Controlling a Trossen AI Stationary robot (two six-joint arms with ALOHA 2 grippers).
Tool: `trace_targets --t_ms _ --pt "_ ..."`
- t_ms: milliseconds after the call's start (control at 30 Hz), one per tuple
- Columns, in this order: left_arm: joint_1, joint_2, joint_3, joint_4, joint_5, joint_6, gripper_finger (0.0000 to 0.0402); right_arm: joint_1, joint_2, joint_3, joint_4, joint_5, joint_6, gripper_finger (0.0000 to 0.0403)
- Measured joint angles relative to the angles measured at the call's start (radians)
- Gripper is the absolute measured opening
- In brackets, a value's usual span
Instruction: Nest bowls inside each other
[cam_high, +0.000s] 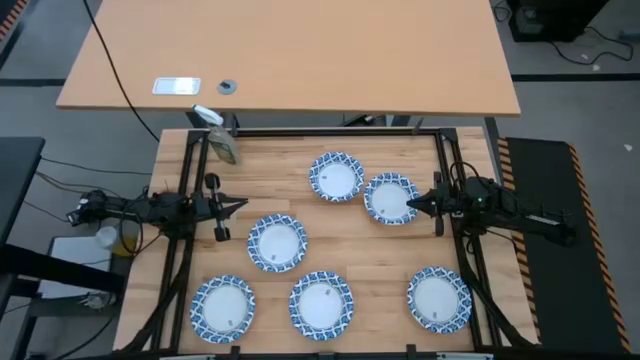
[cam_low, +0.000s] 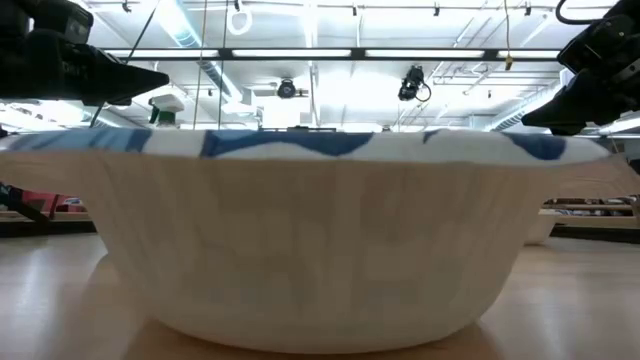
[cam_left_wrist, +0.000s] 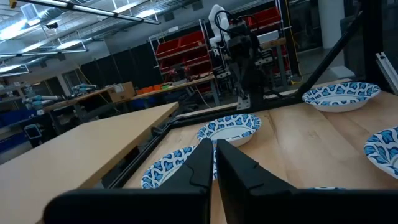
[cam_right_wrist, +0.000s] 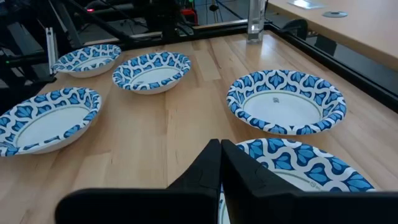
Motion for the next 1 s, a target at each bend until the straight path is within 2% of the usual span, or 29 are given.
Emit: trace_targets --t_ms 200,400,567,633,800,900,1000 --pt "0.0 0.0 0.0 0.001 0.0 -0.003 0.0025 0.0 0.0 0.0 0.0 0.0 0.0 0.0016" --pt "0.0 0.0 0.0 0.001 0.0 -0.189 0.0025 0.0 0.0 0.0 0.0 0.0 0.0 0.0016" --pt "0.0 0.0 0.0 0.005 0.0 -0.204 0.0025 0.0 0.0 0.0 0.0 0.0 -0.001 0.0016" --pt "0.0 0.0 0.0 0.005 0.0 -0.228 0.0025 -0.001 0.0 0.0 0.001 0.012 -0.072 0.0016" --pt "0.0 0.001 0.0 0.027 0.0 -0.328 0.0025 -0.001 0.0 0.0 0.05 0.125 -0.296 0.0016" --pt "0.0 0.001 0.0 0.116 0.0 -0.344 0.0025 -0.002 0.0 0.0 0.164 0.191 -0.375 0.0016" --pt "0.0 0.001 0.0 0.208 0.0 -0.38 0.0025 -0.002 0.0 0.0 0.298 0.197 -0.385 0.0016"
